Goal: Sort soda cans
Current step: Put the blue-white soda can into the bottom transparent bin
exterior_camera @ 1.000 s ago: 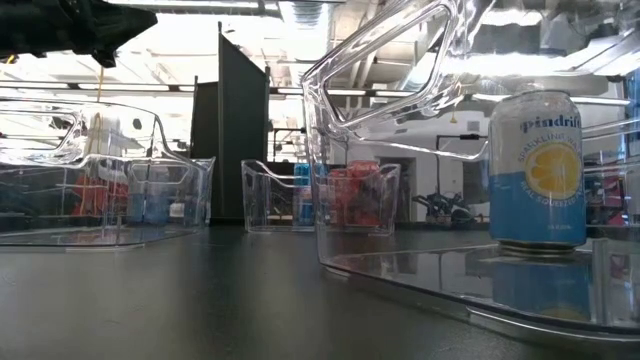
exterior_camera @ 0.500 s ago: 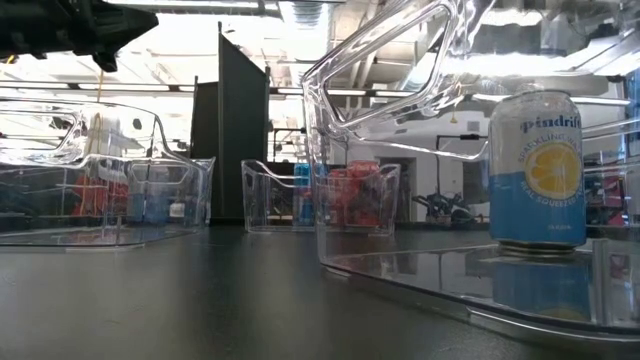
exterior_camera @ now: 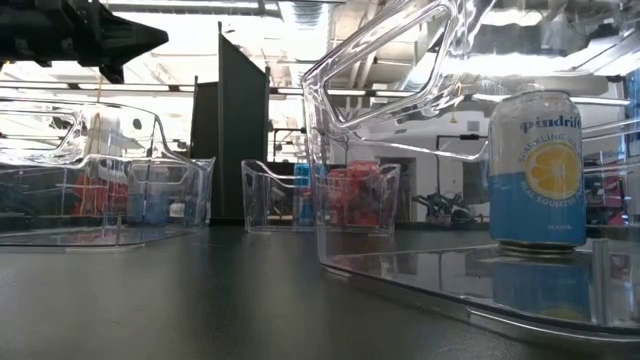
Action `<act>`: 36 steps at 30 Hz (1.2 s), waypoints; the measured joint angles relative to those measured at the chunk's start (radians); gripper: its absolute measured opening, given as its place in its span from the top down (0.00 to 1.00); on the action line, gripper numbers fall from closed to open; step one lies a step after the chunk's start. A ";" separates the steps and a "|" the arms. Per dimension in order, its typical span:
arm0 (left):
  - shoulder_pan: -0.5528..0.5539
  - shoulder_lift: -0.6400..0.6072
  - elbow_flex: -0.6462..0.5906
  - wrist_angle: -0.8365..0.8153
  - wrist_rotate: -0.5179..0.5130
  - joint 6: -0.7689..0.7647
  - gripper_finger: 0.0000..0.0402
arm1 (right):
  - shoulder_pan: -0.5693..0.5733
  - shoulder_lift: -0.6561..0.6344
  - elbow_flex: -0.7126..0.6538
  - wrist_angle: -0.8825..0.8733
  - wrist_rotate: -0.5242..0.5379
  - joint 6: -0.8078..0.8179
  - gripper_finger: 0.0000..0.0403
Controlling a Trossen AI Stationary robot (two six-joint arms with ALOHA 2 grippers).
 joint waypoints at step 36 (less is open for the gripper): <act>0.000 0.156 0.000 0.067 -0.004 -0.047 1.00 | 0.063 0.000 -0.349 0.336 -0.010 0.165 0.05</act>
